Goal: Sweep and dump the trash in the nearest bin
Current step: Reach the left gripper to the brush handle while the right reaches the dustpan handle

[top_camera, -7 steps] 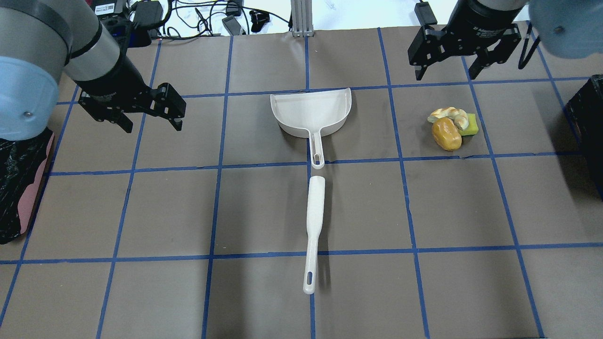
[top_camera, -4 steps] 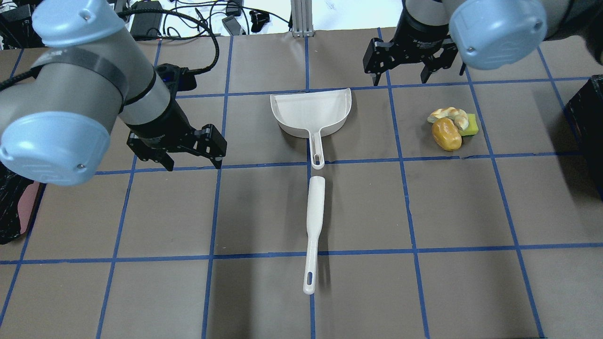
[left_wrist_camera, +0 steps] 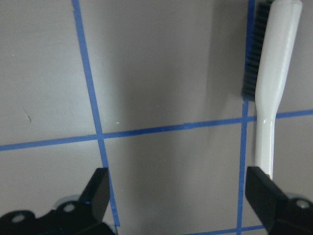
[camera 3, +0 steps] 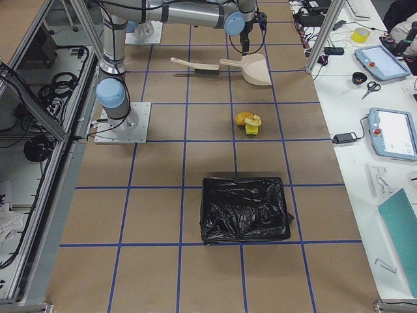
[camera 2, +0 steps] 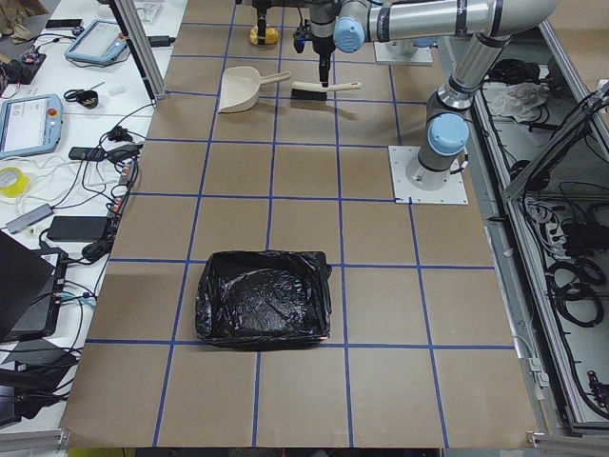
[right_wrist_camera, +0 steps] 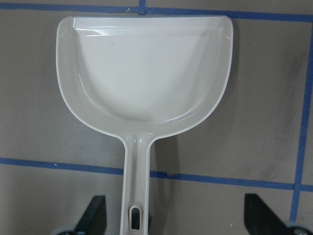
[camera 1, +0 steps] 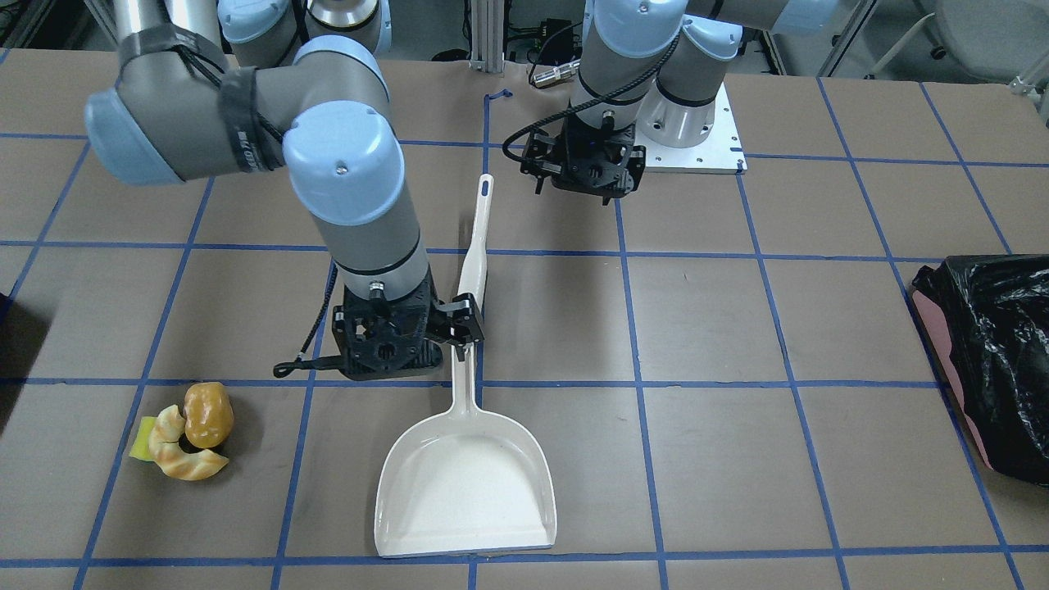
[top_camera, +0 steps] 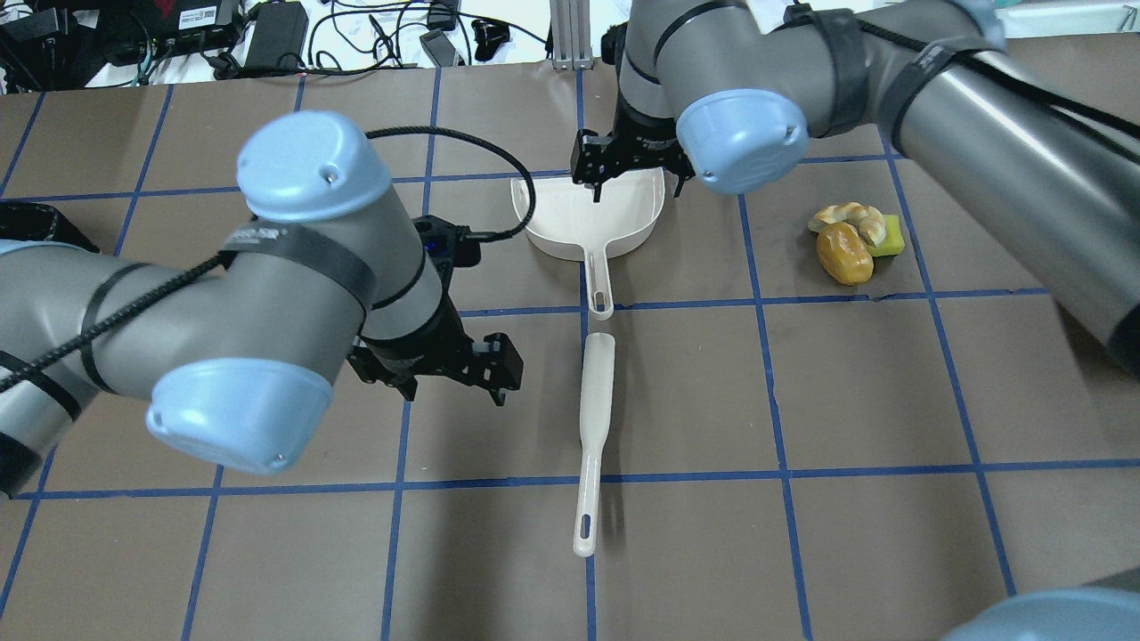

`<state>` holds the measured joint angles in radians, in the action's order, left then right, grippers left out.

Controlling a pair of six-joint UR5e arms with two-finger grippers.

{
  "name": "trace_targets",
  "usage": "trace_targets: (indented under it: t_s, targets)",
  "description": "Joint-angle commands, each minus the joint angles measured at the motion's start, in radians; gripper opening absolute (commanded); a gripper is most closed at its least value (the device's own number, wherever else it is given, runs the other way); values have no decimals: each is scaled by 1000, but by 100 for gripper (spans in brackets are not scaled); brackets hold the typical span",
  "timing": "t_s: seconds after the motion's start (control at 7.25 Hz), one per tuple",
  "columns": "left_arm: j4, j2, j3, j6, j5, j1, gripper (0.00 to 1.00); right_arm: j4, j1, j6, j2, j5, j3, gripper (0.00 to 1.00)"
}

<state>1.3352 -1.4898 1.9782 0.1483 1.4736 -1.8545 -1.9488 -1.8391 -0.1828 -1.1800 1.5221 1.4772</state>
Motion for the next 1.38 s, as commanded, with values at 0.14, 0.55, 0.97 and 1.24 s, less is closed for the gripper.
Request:
trace_targets:
  t_s: [0.14,0.55,0.97,1.24]
  targets:
    - [-186,-16,146,124,-26,-151,100,-42,-69,-9,78,18,17,96]
    - [-188,-24,172,210,-24,-233,93,-73,-86,3,140,35,32,93]
    - [-243,-72,177,247,-29,-262,93,-101,-84,36,126,78,104,91]
    - [-278,-107,191,292,-30,-285,93,-99,-84,34,125,69,101,92]
